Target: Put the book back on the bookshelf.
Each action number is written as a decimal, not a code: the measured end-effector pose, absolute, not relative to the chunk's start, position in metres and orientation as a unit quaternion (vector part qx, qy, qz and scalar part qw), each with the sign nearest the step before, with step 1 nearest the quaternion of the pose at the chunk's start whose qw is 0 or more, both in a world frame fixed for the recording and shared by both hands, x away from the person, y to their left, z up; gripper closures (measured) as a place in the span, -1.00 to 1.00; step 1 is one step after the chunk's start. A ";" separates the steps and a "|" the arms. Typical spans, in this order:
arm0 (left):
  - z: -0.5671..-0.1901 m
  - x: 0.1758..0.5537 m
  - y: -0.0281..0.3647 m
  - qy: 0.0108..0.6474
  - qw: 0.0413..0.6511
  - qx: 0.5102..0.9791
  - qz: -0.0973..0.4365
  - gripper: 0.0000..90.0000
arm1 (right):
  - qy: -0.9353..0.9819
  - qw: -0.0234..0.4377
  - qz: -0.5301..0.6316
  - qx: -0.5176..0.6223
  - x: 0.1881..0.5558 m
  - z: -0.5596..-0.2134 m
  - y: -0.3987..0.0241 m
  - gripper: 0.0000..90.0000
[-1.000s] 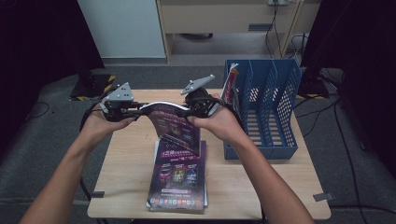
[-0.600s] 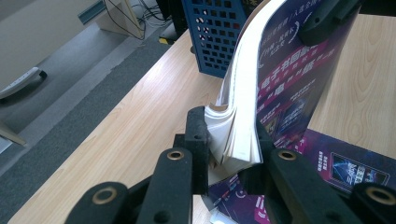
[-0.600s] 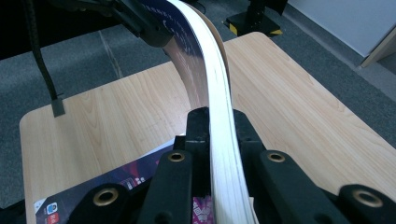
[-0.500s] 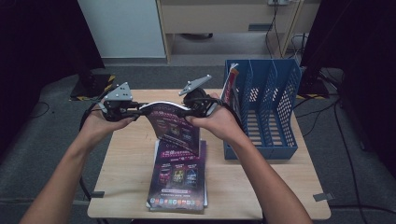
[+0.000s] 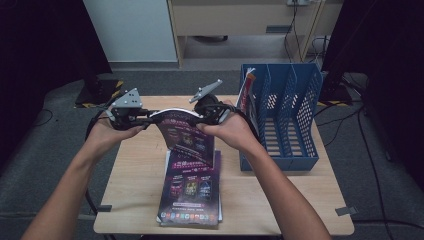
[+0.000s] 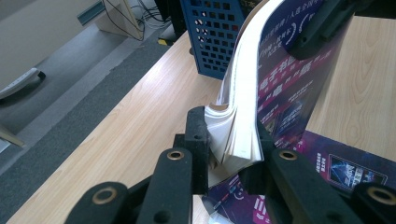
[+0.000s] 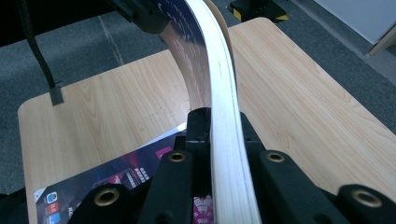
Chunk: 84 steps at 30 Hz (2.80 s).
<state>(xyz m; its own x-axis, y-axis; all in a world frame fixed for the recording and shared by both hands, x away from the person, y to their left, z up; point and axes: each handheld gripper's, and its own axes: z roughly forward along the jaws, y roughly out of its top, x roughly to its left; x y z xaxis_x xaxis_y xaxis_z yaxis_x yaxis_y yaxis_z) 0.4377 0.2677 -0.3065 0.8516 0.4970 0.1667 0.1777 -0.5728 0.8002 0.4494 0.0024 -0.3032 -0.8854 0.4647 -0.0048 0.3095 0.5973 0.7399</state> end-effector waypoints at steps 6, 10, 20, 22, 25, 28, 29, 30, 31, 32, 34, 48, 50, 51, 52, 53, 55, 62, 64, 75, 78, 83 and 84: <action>-0.306 0.438 0.267 0.196 0.417 0.866 0.192 0.69 | 0.891 0.100 0.386 0.217 0.449 -0.302 0.004 0.83; -0.306 0.438 0.267 0.197 0.417 0.866 0.192 0.69 | 0.893 0.099 0.380 0.219 0.450 -0.301 0.006 0.82; -0.309 0.438 0.268 0.205 0.425 0.859 0.198 0.54 | 0.889 0.106 0.382 0.228 0.450 -0.301 0.005 0.84; -0.310 0.438 0.268 0.211 0.429 0.855 0.199 0.37 | 0.888 0.103 0.385 0.228 0.450 -0.300 0.004 0.84; -0.314 0.439 0.267 0.216 0.424 0.855 0.206 -0.04 | 0.887 0.102 0.387 0.231 0.450 -0.298 0.003 0.84; -0.318 0.441 0.267 0.225 0.425 0.852 0.208 -0.31 | 0.887 0.100 0.386 0.231 0.449 -0.296 0.002 0.85; -0.319 0.442 0.267 0.229 0.427 0.850 0.206 -0.38 | 0.887 0.100 0.387 0.233 0.449 -0.296 0.001 0.84; -0.320 0.442 0.266 0.231 0.427 0.850 0.204 -0.44 | 0.886 0.101 0.388 0.232 0.449 -0.296 0.000 0.84; -0.321 0.443 0.266 0.235 0.427 0.849 0.203 -0.50 | 0.886 0.102 0.387 0.234 0.449 -0.295 -0.001 0.85; -0.322 0.443 0.266 0.238 0.426 0.849 0.202 -0.55 | 0.885 0.103 0.387 0.237 0.449 -0.295 -0.002 0.85; -0.324 0.444 0.266 0.244 0.424 0.848 0.205 -0.68 | 0.886 0.105 0.385 0.238 0.449 -0.294 -0.004 0.84; -0.333 0.446 0.261 0.258 0.419 0.851 0.182 -0.88 | 0.880 0.107 0.390 0.247 0.448 -0.289 -0.013 0.84; -0.333 0.446 0.261 0.259 0.419 0.851 0.180 -0.89 | 0.879 0.107 0.393 0.250 0.447 -0.287 -0.014 0.84; -0.334 0.446 0.261 0.260 0.419 0.851 0.179 -0.90 | 0.879 0.108 0.392 0.249 0.447 -0.286 -0.015 0.84; -0.334 0.446 0.261 0.260 0.420 0.851 0.180 -0.90 | 0.878 0.108 0.393 0.252 0.447 -0.286 -0.016 0.84; -0.334 0.446 0.261 0.261 0.420 0.850 0.179 -0.90 | 0.878 0.109 0.393 0.250 0.447 -0.285 -0.017 0.84; -0.335 0.446 0.261 0.261 0.420 0.851 0.179 -0.90 | 0.878 0.111 0.394 0.250 0.446 -0.283 -0.017 0.84; -0.341 0.443 0.259 0.262 0.419 0.851 0.176 -0.91 | 0.877 0.115 0.394 0.251 0.440 -0.273 -0.023 0.84; -0.344 0.441 0.259 0.262 0.418 0.851 0.178 -0.91 | 0.875 0.115 0.395 0.253 0.437 -0.271 -0.026 0.84; -0.378 0.424 0.265 0.280 0.418 0.846 0.178 -0.92 | 0.870 0.119 0.405 0.255 0.414 -0.271 -0.047 0.84; -0.387 0.423 0.267 0.283 0.410 0.849 0.176 -0.92 | 0.867 0.117 0.409 0.257 0.409 -0.271 -0.055 0.84; -0.403 0.423 0.270 0.293 0.400 0.850 0.176 -0.92 | 0.864 0.114 0.418 0.256 0.402 -0.266 -0.069 0.84; -0.407 0.424 0.270 0.296 0.398 0.851 0.175 -0.92 | 0.864 0.114 0.418 0.255 0.400 -0.266 -0.072 0.84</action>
<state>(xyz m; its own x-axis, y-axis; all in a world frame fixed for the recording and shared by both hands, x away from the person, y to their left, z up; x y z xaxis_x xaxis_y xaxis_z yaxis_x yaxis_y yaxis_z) 0.4236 0.2701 -0.4067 0.7639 0.6423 0.0627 0.3634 -0.5084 0.7807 0.3997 -0.0722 -0.2656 -0.8438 0.5364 0.0156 0.3451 0.5201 0.7812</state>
